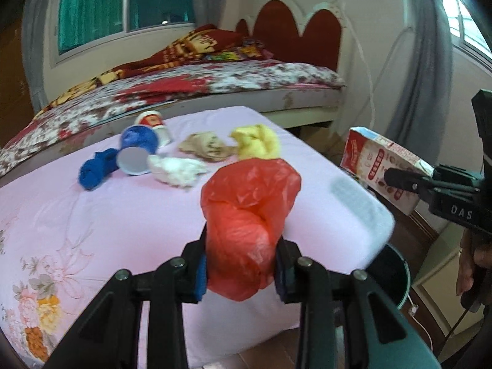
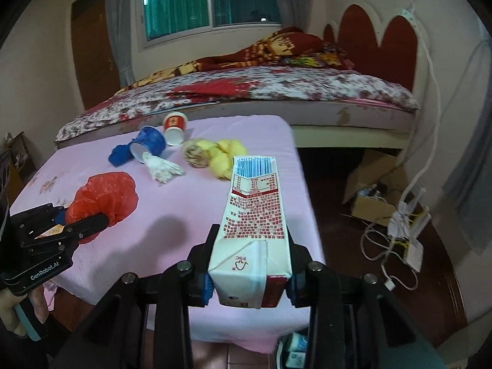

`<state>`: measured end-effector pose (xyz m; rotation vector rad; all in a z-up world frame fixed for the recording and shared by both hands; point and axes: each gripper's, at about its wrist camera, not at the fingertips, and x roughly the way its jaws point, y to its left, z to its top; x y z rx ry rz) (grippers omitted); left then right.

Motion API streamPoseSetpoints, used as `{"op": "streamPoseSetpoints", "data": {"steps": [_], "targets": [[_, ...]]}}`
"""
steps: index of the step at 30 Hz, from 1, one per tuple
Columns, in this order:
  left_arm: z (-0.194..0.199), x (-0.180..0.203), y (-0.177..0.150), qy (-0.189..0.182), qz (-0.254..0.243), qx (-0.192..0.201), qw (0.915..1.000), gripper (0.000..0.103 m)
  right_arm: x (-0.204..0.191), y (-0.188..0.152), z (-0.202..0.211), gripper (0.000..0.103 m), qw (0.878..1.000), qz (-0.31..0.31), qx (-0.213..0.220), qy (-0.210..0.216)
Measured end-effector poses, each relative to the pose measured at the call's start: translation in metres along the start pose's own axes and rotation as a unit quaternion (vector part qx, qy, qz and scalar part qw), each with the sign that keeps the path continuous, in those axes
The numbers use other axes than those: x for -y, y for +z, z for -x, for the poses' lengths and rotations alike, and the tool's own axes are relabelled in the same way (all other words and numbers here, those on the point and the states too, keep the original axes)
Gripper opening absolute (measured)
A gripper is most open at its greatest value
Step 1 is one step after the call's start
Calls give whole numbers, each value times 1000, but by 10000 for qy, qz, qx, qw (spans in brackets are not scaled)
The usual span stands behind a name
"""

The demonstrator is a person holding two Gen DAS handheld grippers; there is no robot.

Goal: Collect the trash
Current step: 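Carry the red bag and red-and-white carton toward the black bin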

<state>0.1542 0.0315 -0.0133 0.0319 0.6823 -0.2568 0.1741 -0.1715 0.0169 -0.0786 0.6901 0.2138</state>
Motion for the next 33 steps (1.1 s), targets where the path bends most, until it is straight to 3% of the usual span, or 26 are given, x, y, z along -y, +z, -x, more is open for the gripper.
{"op": "streamPoseSetpoints", "data": {"steps": [13,33], "targets": [[0,91,-15,-635,-531,-171,9964,34,72,-48,51,38,9976,-412,-82,-557],[-22,213,-54,-1432,-1092,-743,9808,34,162,-146,88,38,9890,-930,-574,-999]]}}
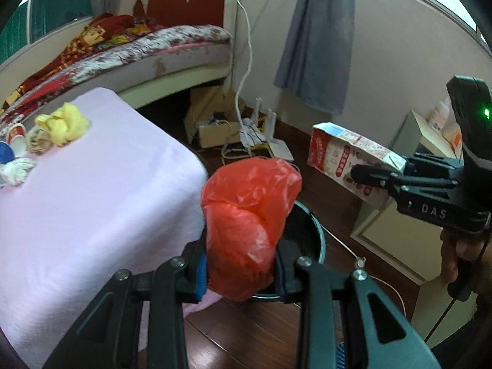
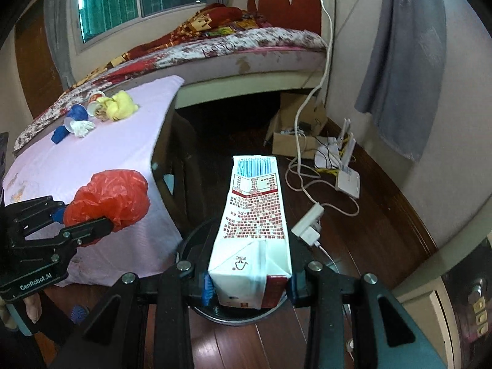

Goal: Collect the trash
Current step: 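Carry the red bag and red-and-white carton toward the black bin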

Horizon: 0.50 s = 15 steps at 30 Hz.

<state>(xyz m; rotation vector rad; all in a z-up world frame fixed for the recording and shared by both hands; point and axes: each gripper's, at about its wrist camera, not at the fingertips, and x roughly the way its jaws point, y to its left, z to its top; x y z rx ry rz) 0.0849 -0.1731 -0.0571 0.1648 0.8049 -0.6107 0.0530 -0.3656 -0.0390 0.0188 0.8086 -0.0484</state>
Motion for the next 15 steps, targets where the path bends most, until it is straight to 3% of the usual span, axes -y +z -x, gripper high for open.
{"op": "streamPoseSetpoints", "data": {"steps": [15], "targets": [[-60,-4,-15,-261,428,-694,9963,34,15,-40,-44,38,9981,129,-575,192]]}}
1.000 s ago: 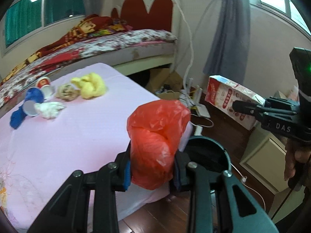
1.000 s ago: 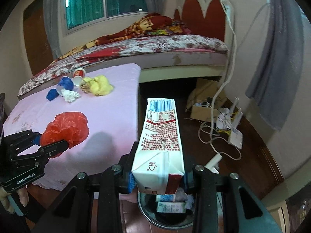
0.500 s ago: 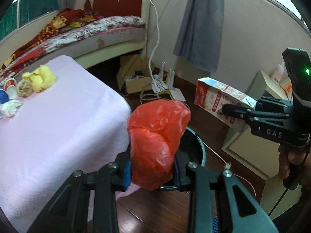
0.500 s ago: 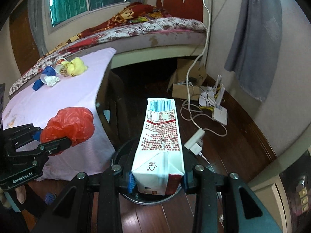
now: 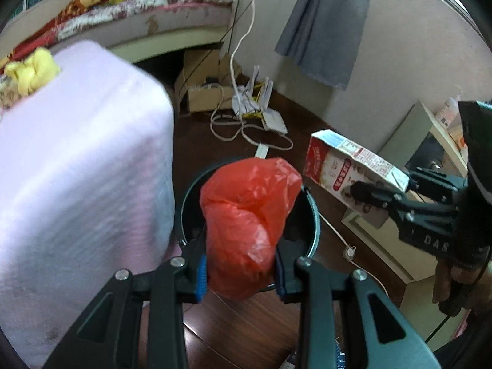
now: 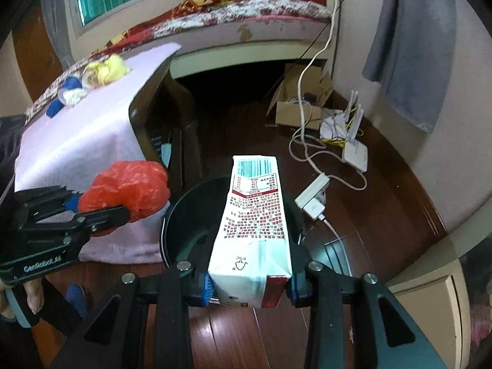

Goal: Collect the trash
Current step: 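Carry the red bag and red-and-white carton toward the black bin, then open both grippers over the black bin to drop the bag and carton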

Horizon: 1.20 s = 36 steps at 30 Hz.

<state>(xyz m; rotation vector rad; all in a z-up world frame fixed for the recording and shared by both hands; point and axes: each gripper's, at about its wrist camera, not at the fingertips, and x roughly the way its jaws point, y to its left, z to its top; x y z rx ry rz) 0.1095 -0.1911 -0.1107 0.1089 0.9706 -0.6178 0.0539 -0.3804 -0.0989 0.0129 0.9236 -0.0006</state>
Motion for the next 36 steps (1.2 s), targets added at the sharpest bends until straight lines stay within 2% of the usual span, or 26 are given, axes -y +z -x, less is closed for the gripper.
{"op": "streamPoseSetpoints", "data": {"steps": [7,18,20,21,22,23,24,29,36], "targets": [[-29,-9,-5,-23,137,-257,9996,34,-8,-2,-32,38,9993,210,-291,108],[-57,-13,-1,-115,177,-404,9990,35,-13,1,-75,38,9964,397,-640,390],[-63,-15,-1,-213,180,-480,9985,41,-13,-2,-82,38,9956,436,-718,420],[-66,-14,-2,-219,193,-540,9981,54,-14,-3,-86,40,9951,496,-762,399],[-68,-15,-4,-167,218,-604,9978,64,-16,-6,-92,64,9947,660,-779,148],[-68,-15,-5,-124,261,-589,9978,80,-16,-10,-97,83,9935,740,-860,-72],[-66,-17,-8,-92,301,-540,9980,87,-14,-14,-102,98,9924,768,-957,-131],[-57,-21,-14,105,307,-460,9984,90,-6,-26,-103,98,9914,657,-1108,-247],[-33,-28,-16,307,368,-316,9984,91,-10,-15,-82,103,9919,557,-1081,-362]]}}
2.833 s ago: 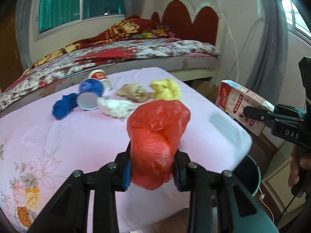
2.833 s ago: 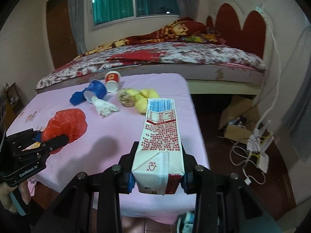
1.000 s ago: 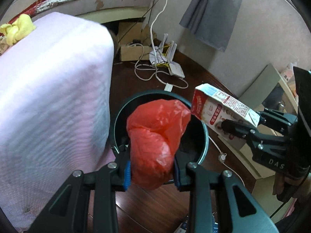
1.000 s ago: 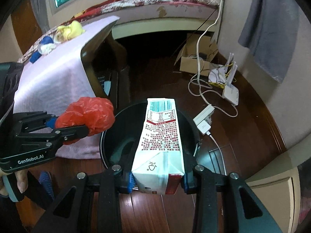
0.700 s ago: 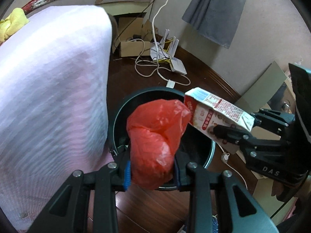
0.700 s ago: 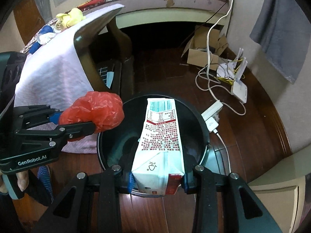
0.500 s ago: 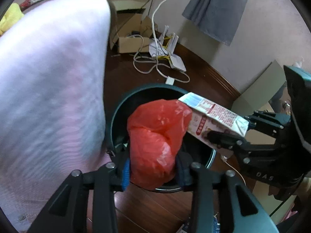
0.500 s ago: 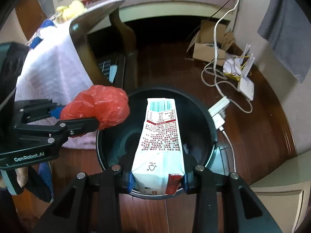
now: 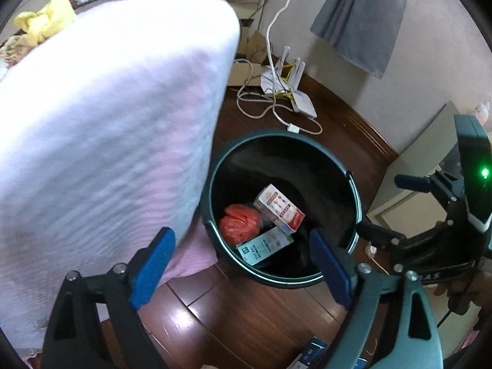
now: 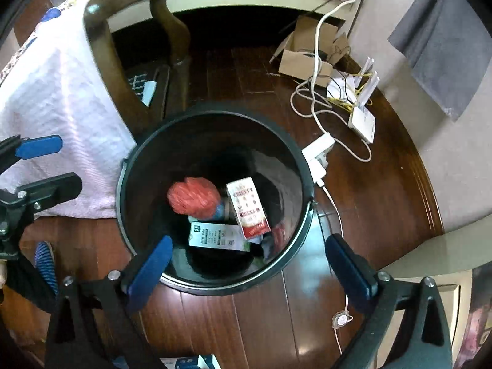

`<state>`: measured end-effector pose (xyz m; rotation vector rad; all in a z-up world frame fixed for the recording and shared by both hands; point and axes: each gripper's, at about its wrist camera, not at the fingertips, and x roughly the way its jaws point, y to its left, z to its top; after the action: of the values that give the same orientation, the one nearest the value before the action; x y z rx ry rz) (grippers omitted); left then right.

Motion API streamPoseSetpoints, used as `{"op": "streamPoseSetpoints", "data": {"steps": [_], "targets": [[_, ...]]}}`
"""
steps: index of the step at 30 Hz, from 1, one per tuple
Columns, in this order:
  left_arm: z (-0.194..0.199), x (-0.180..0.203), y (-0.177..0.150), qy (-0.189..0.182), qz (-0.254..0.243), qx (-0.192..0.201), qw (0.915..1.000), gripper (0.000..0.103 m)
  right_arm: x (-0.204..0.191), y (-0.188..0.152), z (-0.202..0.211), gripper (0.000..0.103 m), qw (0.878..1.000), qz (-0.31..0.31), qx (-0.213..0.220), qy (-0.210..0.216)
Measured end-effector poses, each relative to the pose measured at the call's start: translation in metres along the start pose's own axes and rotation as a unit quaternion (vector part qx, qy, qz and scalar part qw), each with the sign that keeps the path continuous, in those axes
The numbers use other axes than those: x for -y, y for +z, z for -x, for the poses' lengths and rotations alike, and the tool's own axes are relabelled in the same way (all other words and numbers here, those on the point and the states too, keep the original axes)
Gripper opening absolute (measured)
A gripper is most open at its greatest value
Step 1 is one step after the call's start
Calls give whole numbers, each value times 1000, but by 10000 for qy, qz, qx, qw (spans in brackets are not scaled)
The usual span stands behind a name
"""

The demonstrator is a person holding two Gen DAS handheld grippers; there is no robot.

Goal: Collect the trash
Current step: 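Open both grippers over the black bin to drop the bag and carton, then move both tools back over the bed toward the remaining items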

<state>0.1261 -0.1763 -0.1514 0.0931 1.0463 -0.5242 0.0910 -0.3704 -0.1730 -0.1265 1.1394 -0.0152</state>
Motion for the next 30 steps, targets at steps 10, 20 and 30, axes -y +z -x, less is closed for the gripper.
{"op": "streamPoseSetpoints", "data": {"steps": [10,20,30], "targets": [[41,-4,-6,218,-84,289,9993,93,-16,4,45,103,9995,22,323,-50],[92,-13,-6,556,-181,773,9953,93,-44,20,96,103,9958,29,911,76],[142,-45,2,908,23,1376,9863,93,-79,50,128,103,9879,231,1498,337]]}}
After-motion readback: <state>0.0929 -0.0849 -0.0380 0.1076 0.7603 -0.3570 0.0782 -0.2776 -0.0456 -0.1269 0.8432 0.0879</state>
